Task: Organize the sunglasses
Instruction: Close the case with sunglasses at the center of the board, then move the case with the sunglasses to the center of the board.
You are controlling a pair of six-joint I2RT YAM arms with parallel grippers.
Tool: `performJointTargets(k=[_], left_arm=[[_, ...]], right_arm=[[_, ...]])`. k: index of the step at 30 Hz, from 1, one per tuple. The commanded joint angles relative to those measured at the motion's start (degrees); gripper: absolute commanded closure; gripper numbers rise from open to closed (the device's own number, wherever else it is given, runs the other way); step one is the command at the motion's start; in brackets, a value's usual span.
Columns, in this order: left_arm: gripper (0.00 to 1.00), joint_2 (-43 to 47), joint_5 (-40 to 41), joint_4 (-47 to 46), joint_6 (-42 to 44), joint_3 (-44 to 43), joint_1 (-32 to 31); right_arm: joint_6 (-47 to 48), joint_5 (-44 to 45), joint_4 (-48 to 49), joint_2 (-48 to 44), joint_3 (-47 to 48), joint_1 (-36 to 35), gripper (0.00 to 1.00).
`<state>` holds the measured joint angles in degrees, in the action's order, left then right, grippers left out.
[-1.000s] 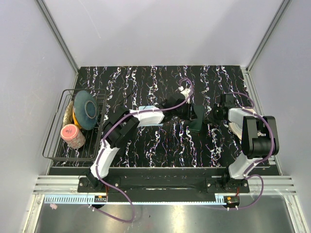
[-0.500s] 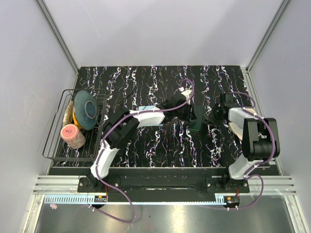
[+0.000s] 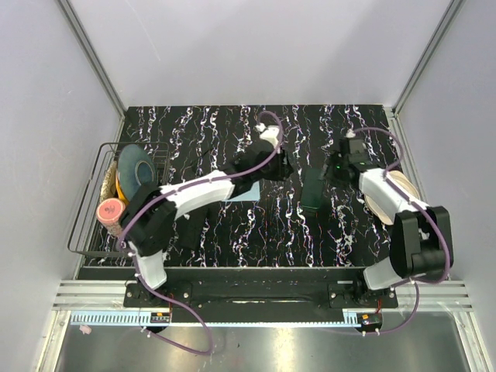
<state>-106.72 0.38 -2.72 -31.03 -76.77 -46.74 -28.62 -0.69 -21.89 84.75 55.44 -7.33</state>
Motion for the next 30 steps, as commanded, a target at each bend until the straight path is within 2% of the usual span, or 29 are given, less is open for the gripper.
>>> performJointTargets(k=[1,3,5,7,13,18,20,23,26,27,30], left_arm=[[0.53,10.9,7.61,-0.35,0.27,7.84,2.7],[0.48,15.72,8.23,0.08,0.79,10.32,3.67],[0.46,18.72,9.11,0.96,1.14,12.87,4.2],[0.44,22.75,10.07,1.58,1.49,15.58,4.82],[0.41,29.54,10.25,0.96,0.79,21.4,7.1],[0.4,31.48,9.73,1.84,0.62,22.54,9.12],[0.4,31.66,9.2,2.28,0.53,22.72,9.74],[0.4,31.74,8.58,2.28,0.27,23.07,10.09],[0.4,31.66,8.14,2.02,0.09,23.68,10.44],[0.4,31.57,7.88,2.02,0.09,23.69,10.53],[0.4,31.31,7.53,2.37,0.0,23.43,10.79]], right_arm=[[1.38,7.86,-4.47,5.06,6.16,-7.85,0.39],[0.41,9.91,-5.18,6.91,6.61,-8.49,0.33],[0.23,12.11,-4.57,7.45,5.83,-8.84,0.13],[1.11,11.15,-2.99,8.15,4.68,-8.93,0.01],[2.61,6.23,1.31,11.14,4.15,-10.16,0.0],[2.96,7.09,-0.08,15.96,6.08,-12.09,0.0],[2.78,9.29,-2.18,17.11,7.05,-12.53,0.03],[0.51,12.81,-5.0,18.61,7.84,-12.62,0.15],[-0.47,13.26,-3.87,18.0,6.79,-12.62,0.28],[-0.47,13.52,-3.6,18.08,6.79,-12.62,0.37],[0.67,15.7,-3.6,18.87,8.19,-12.53,0.47]])
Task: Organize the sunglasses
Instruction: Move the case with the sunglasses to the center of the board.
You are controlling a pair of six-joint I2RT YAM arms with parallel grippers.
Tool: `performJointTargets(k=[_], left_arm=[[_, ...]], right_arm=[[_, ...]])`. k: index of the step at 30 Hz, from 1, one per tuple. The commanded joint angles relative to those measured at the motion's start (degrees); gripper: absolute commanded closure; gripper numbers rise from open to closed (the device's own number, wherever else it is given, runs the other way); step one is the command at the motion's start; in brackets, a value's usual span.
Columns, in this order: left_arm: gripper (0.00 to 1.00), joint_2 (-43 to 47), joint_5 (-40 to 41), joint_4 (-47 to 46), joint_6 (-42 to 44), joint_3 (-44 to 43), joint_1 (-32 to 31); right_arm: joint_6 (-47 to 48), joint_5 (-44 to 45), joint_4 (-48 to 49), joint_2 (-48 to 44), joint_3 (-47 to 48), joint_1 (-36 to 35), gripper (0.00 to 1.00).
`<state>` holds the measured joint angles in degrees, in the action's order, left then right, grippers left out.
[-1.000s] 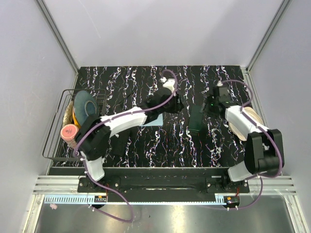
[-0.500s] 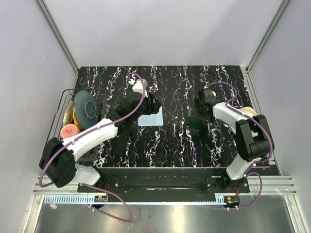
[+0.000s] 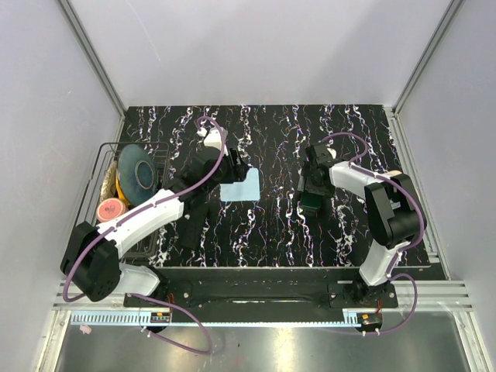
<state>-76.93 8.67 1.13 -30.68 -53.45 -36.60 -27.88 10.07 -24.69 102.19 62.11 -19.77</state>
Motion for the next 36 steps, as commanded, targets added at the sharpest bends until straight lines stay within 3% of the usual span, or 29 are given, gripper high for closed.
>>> performJointTargets(k=[1,6,12,20,22,24,26,29,34,36], left_arm=[[0.4,1.34,-0.76,-1.3,-0.26,0.1,0.65],[0.39,1.6,-0.93,0.89,-0.26,-0.51,1.09],[0.39,3.45,-0.58,4.32,-0.35,-0.6,2.67],[0.39,5.12,-0.84,8.28,-0.09,-1.83,4.96],[0.38,5.73,-0.84,8.45,-0.17,-1.57,5.48],[0.38,6.17,-0.93,8.8,-0.26,-1.39,5.75],[0.38,6.52,-0.84,9.24,-0.44,-1.22,6.01],[0.32,6.7,0.9,11.0,-1.66,-1.22,6.36],[0.01,7.93,6.18,15.91,-2.46,-0.87,7.15],[0.01,8.54,8.2,17.41,-1.93,-0.78,7.42]], right_arm=[[0.54,5.66,-0.8,1.69,2.92,0.08,0.5],[6.86,7.25,-0.45,4.33,8.55,6.05,0.54],[17.5,2.77,1.76,12.23,20.56,15.0,0.54],[29.81,-1.63,-2.28,26.37,36.14,18.54,0.51],[29.81,-2.15,-3.0,27.09,38.0,19.06,0.43],[28.76,-3.91,-3.26,26.13,38.26,19.42,0.29],[28.23,-5.31,-3.26,24.46,38.26,19.42,0.02],[27.19,-7.86,-3.26,21.57,38.61,19.33,0.0],[23.93,-9.8,-3.79,15.34,38.88,19.42,0.0],[22.61,-9.54,-3.79,13.31,38.01,19.42,0.0]])
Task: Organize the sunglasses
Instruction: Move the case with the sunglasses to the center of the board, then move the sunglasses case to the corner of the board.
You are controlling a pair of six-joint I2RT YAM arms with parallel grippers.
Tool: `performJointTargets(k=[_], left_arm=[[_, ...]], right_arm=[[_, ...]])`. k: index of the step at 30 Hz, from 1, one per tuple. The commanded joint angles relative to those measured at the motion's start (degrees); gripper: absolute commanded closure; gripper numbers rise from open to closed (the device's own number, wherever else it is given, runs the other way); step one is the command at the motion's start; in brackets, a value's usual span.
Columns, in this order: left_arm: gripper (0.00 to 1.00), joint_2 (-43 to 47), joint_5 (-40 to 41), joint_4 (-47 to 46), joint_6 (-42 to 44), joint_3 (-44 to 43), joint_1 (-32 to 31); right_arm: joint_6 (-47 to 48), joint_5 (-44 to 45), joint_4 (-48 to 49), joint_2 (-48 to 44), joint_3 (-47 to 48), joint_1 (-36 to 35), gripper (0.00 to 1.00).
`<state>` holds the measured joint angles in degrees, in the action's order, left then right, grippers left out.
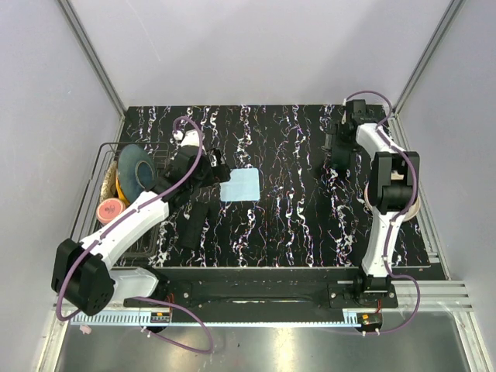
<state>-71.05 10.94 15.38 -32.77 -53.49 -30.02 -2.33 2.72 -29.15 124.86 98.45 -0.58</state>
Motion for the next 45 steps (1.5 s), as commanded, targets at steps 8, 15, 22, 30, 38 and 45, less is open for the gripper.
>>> performJointTargets(k=[8,15,22,30,38,45], left_arm=[[0.01,2.76,8.57,11.07,-0.97,-1.08,2.6],[0.12,-0.32,10.77,20.48,-4.57,0.76,2.69],[0.07,-4.53,9.63,22.33,-7.74,5.24,0.85],[0.09,-15.08,7.61,17.59,-8.54,6.12,-2.5],[0.37,-21.32,5.5,14.07,-3.09,3.31,-4.16],[0.52,-23.69,3.3,11.26,2.89,-3.44,-11.97]], right_arm=[[-8.57,-10.54,3.13,-20.79,-7.13,-3.81,0.0],[-15.76,-13.88,9.17,-29.49,-20.11,-15.94,0.0],[-21.23,-17.4,13.51,-35.47,-29.72,-18.58,0.0],[-20.0,-14.33,11.57,-39.42,-32.8,-18.58,0.0],[-17.89,-9.58,8.76,-42.68,-34.29,-18.58,0.0],[-20.51,-3.51,5.86,-46.27,-35.17,-16.05,0.0]])
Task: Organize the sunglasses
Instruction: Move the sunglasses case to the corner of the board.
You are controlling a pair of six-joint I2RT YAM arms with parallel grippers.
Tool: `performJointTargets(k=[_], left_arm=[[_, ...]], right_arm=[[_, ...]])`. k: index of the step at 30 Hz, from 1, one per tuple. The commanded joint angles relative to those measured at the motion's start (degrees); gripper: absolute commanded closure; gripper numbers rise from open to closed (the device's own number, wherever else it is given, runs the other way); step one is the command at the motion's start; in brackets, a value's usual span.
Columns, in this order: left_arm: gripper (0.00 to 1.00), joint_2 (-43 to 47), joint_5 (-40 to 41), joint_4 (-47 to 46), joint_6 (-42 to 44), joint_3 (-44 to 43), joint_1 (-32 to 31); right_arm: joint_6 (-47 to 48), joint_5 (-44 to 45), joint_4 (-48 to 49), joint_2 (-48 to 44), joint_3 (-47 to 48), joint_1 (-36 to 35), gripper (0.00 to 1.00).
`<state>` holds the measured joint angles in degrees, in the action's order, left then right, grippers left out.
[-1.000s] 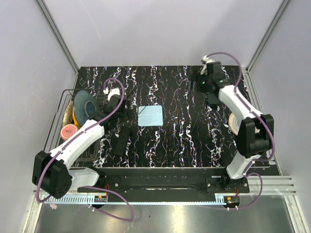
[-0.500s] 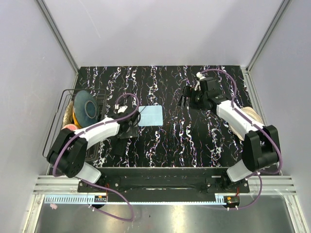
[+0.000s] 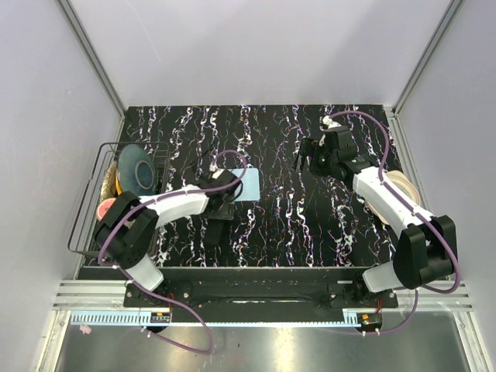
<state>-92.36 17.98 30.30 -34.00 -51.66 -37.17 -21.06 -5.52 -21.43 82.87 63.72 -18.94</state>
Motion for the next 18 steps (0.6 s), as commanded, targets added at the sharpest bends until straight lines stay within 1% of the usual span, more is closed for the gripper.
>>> performJointTargets(k=[1,3,6,8,9,11,13,15,16,18], left_arm=[[0.53,-2.74,-3.83,-3.85,5.42,-6.34,-5.89],[0.55,-3.97,-4.0,-4.2,7.53,-9.49,-9.22],[0.55,-5.81,-5.23,-5.95,11.3,-13.62,-12.56],[0.55,-7.22,-7.15,-7.27,13.6,-15.92,-13.63],[0.55,-9.05,-8.12,-8.58,16.22,-18.45,-14.42],[0.55,-11.25,-11.19,-10.52,18.87,-21.36,-14.77],[0.55,-15.56,-14.1,-12.46,21.95,-26.28,-14.86],[0.53,-18.37,-16.74,-13.6,23.88,-30.49,-14.95],[0.51,-20.82,-17.62,-13.87,24.5,-31.65,-15.04],[0.5,-22.6,-19.73,-15.09,25.64,-33.76,-15.21]], right_arm=[[-2.4,4.47,-2.03,-4.91,-0.79,3.37,0.0],[-3.28,3.68,-2.04,-6.74,-1.93,6.52,0.0],[-3.29,3.15,-2.12,-8.94,-3.34,9.35,0.0],[-3.29,2.97,-2.39,-10.0,-4.3,11.55,0.0],[-3.29,2.97,-2.56,-10.62,-4.48,12.25,0.0],[-3.46,3.32,-2.91,-11.24,-5.36,13.4,0.0],[-3.99,3.67,-3.26,-11.68,-5.89,14.36,0.0],[-4.43,3.59,-3.88,-12.03,-6.24,14.98,0.0],[-4.52,3.85,-4.14,-12.12,-6.24,15.16,0.0],[-4.6,4.02,-4.67,-12.64,-6.59,15.69,0.0]])
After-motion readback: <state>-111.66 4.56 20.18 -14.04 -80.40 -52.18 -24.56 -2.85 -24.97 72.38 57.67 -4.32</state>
